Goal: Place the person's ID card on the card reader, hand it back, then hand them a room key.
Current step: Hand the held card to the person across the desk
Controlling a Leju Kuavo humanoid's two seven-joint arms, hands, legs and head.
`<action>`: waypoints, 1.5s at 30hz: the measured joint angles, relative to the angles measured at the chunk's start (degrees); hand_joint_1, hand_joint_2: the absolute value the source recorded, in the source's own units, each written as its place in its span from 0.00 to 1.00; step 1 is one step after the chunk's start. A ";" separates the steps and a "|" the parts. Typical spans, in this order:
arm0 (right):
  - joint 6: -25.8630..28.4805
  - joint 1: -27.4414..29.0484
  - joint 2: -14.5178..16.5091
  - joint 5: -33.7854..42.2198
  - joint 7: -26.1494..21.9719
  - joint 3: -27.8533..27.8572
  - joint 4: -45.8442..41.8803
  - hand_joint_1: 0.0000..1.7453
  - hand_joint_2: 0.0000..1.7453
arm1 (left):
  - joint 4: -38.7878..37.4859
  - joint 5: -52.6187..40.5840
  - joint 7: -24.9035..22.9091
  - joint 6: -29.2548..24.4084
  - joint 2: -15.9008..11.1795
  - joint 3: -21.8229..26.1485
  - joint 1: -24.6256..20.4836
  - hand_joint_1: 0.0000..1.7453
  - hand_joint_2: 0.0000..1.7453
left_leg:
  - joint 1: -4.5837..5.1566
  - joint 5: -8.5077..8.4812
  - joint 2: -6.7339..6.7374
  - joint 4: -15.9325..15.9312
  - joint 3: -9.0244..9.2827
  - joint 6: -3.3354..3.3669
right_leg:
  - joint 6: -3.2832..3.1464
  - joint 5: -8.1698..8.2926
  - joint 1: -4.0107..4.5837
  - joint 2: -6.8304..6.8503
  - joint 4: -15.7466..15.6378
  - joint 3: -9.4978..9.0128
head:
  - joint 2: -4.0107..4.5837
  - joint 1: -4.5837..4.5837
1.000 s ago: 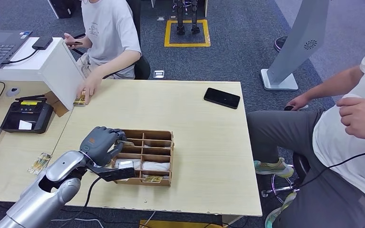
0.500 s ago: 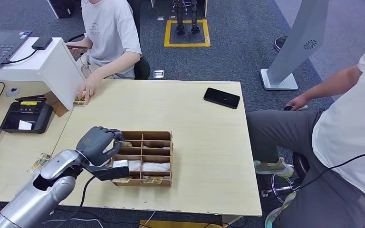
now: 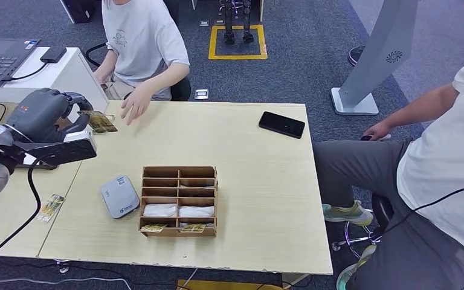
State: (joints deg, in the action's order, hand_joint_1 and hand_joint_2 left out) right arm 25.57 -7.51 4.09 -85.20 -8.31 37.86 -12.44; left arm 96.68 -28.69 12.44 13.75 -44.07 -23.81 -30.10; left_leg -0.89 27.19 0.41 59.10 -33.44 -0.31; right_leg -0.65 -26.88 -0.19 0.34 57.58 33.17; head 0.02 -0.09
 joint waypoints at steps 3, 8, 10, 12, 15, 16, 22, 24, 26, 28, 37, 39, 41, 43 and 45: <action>0.00 -0.06 0.00 0.00 0.00 0.00 0.00 0.00 0.00 | 0.33 -0.04 -0.01 0.00 -0.40 0.48 -0.04 1.00 1.00 | 0.02 0.00 -0.01 0.00 0.00 0.00 | 0.00 0.00 -0.02 0.01 -0.01 0.00 | 0.00 0.01; 0.00 -0.08 0.00 0.00 0.00 0.00 0.00 0.00 0.00 | 0.56 -0.10 -0.01 0.00 -0.74 0.79 -0.04 1.00 1.00 | 0.01 0.00 -0.01 0.00 0.00 0.00 | 0.00 0.00 -0.03 0.01 -0.01 0.00 | 0.00 0.00; 0.00 -0.09 0.00 0.00 0.00 0.00 0.00 0.00 0.00 | 0.64 -0.10 -0.01 -0.02 -0.81 0.84 -0.04 1.00 1.00 | 0.01 0.00 -0.01 0.00 0.00 0.00 | 0.00 0.00 -0.03 0.01 -0.01 0.00 | 0.00 0.01; -0.01 -0.10 0.00 0.00 0.00 0.00 0.00 0.00 0.00 | 0.78 0.08 -0.34 -0.24 -1.03 0.90 -0.09 1.00 1.00 | 0.00 0.00 0.00 0.00 0.00 0.00 | 0.00 0.00 -0.03 0.00 -0.01 0.00 | 0.00 0.01; -0.06 -0.09 0.00 0.21 0.03 0.00 0.00 0.00 0.00 | 1.05 2.51 -1.67 -0.17 -2.40 0.92 -1.43 1.00 1.00 | -0.06 0.00 0.02 0.00 -0.02 0.00 | -0.01 0.01 0.00 -0.01 0.00 0.03 | 0.00 0.01; -0.10 -0.08 0.00 0.53 0.06 -0.03 0.00 0.00 0.00 | 1.17 4.31 -2.27 0.58 -3.29 0.93 -2.73 1.00 1.00 | -0.08 0.00 0.02 0.00 -0.04 -0.01 | -0.01 0.01 0.02 -0.01 0.00 0.05 | 0.00 0.00; -0.43 -0.07 -0.01 2.07 0.73 -0.92 0.00 0.00 0.00 | 1.65 16.25 -7.37 12.65 -9.42 1.26 -18.50 1.00 1.00 | -0.26 -0.04 0.03 0.08 -0.24 -0.06 | -0.09 0.06 0.19 -0.02 0.00 0.19 | 0.00 0.07; -0.50 -0.04 -0.02 2.35 1.16 -0.98 0.00 0.00 0.00 | 1.62 20.11 -10.68 17.60 -11.25 1.00 -27.38 1.00 1.00 | -0.31 -0.04 0.09 0.13 -0.39 -0.07 | -0.16 0.11 0.26 -0.07 -0.01 0.33 | 0.00 0.05; -0.69 0.04 -0.02 2.79 1.54 -0.98 0.00 0.00 0.00 | 1.34 22.32 -13.72 19.77 -12.57 0.11 -35.97 1.00 1.00 | -0.29 -0.02 0.18 0.14 -0.43 -0.08 | -0.18 0.13 0.26 -0.14 -0.02 0.40 | 0.00 0.06; -0.91 0.15 -0.02 3.05 1.69 -1.00 0.00 0.00 0.00 | 0.73 22.41 -16.15 18.63 -13.61 -1.08 -41.82 1.00 1.00 | -0.21 0.03 0.23 0.13 -0.40 -0.08 | -0.17 0.11 0.20 -0.20 -0.05 0.44 | 0.00 0.07; -0.80 -0.82 0.50 2.09 2.31 -2.15 -0.02 0.00 0.00 | -15.76 -16.93 -13.67 -17.21 0.96 -0.55 -23.94 1.00 1.00 | 0.08 -0.32 -0.37 -0.16 0.18 -0.17 | -0.20 0.20 -0.14 0.46 -0.01 -0.19 | 0.01 0.17; -0.79 -0.47 0.50 2.03 2.45 -2.35 -0.02 0.00 0.00 | -17.63 -17.20 -13.70 -16.84 2.56 -0.36 -20.94 1.00 1.00 | 0.09 -0.40 0.00 -0.16 0.06 -0.16 | -0.20 0.40 -0.14 0.09 0.00 0.03 | 0.01 0.16; -0.77 -0.02 0.49 2.02 2.39 -2.39 -0.03 0.00 0.00 | -18.62 -17.30 -13.71 -16.05 3.54 0.12 -18.75 1.00 1.00 | 0.10 -0.41 0.21 -0.15 -0.02 -0.15 | -0.20 0.46 -0.14 -0.14 -0.01 0.17 | 0.00 0.17; -0.68 0.19 0.48 2.02 2.13 -2.43 -0.04 0.00 0.00 | -19.15 -17.59 -13.71 -15.34 4.45 0.72 -17.32 1.00 1.00 | 0.10 -0.40 0.24 -0.14 -0.09 -0.13 | -0.20 0.46 -0.14 -0.18 -0.03 0.25 | 0.00 0.16; -0.53 0.17 0.48 2.08 1.85 -2.49 -0.04 0.00 0.00 | -19.51 -18.15 -13.71 -14.84 5.24 1.22 -16.38 1.00 1.00 | 0.12 -0.38 0.22 -0.13 -0.13 -0.10 | -0.18 0.44 -0.15 -0.17 -0.05 0.28 | 0.00 0.16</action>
State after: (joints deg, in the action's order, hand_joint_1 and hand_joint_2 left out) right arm 25.04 -7.34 4.57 -83.12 -6.46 35.37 -12.47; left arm 77.17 -46.84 -1.27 -1.09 -38.83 -22.58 -46.48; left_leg -0.77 26.82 0.63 58.96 -33.57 -0.41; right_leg -0.84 -26.44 -0.33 0.17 57.53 33.45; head 0.02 0.08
